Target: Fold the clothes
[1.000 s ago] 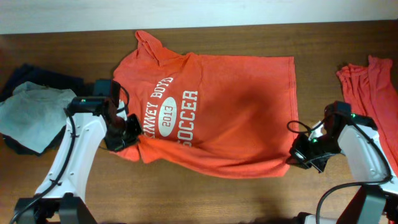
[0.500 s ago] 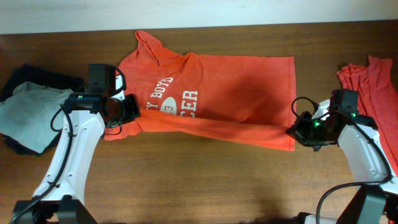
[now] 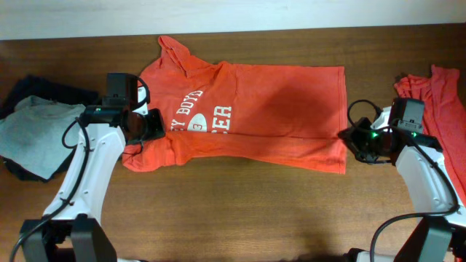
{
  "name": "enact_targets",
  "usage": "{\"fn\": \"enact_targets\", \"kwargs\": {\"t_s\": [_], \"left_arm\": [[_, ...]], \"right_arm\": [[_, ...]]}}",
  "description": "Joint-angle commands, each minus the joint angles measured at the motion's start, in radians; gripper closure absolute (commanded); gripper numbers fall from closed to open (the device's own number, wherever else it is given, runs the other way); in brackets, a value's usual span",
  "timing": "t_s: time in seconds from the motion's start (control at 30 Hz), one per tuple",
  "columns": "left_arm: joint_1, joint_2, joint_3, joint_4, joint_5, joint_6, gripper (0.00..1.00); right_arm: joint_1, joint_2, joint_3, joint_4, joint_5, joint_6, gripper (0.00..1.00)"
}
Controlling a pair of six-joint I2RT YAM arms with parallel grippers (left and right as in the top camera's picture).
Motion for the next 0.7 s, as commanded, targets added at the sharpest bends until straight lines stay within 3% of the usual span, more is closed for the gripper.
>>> {"fn": "enact_targets", "kwargs": {"t_s": [0.0, 0.07, 0.17, 0.27, 0.3, 0.43, 0.5, 0.6, 0.67], "left_arm": [[-0.003, 0.007, 0.016, -0.005, -0.069, 0.020, 0.28], [-0.003, 0.007, 0.016, -0.046, -0.068, 0.020, 0.25], [-0.003, 0.008, 0.016, -0.111, -0.067, 0.019, 0.24], [-0.011, 0.009, -0.006, -0.139, -0.012, 0.048, 0.31], [-0.018, 0.009, -0.019, -0.140, 0.006, 0.064, 0.37], [-0.070, 0.009, -0.076, -0.140, 0.070, 0.064, 0.78], [-0.111, 0.009, -0.098, -0.138, 0.072, 0.064, 0.88], [-0.187, 0.009, -0.145, -0.098, 0.044, 0.058, 0.90], [-0.214, 0.011, -0.177, -0.066, -0.016, 0.001, 0.82]], "right_arm": [[0.004, -0.011, 0.016, -0.008, 0.042, 0.000, 0.31], [0.004, -0.011, 0.016, -0.068, 0.040, -0.027, 0.25], [0.005, -0.011, 0.016, -0.137, 0.040, -0.121, 0.25], [0.005, -0.011, 0.016, -0.188, 0.040, -0.219, 0.25], [0.005, -0.011, 0.016, -0.205, 0.041, -0.231, 0.25], [0.005, -0.011, 0.016, -0.225, 0.040, -0.231, 0.24], [0.005, -0.011, 0.016, -0.222, 0.041, -0.230, 0.25], [0.005, -0.011, 0.016, -0.220, 0.041, -0.231, 0.25], [0.005, -0.011, 0.016, -0.220, 0.041, -0.231, 0.25]]}}
